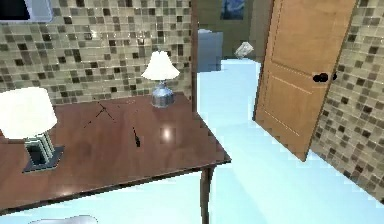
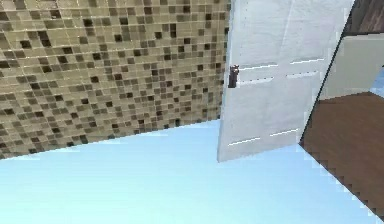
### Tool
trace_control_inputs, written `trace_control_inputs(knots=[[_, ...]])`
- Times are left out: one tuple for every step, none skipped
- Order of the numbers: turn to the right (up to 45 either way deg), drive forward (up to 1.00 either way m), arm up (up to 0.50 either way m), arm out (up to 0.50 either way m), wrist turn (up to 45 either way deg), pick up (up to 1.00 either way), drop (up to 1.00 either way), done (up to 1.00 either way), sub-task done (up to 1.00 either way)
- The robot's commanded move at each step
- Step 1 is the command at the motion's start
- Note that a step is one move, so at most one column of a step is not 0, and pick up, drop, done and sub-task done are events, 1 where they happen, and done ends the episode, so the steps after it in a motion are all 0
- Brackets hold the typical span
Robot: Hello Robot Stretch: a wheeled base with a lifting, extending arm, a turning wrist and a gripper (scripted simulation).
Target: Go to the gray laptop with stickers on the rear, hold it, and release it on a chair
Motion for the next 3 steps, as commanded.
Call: trace_control_inputs(knots=[[36.0,0.0,0.0,0.0,0.0,0.0,0.0,0.0,0.0],[0.0,0.65,0.0,0.0,0.0,0.0,0.0,0.0,0.0],[-3.0,0.0,0.0,0.0,0.0,0.0,0.0,0.0,0.0]])
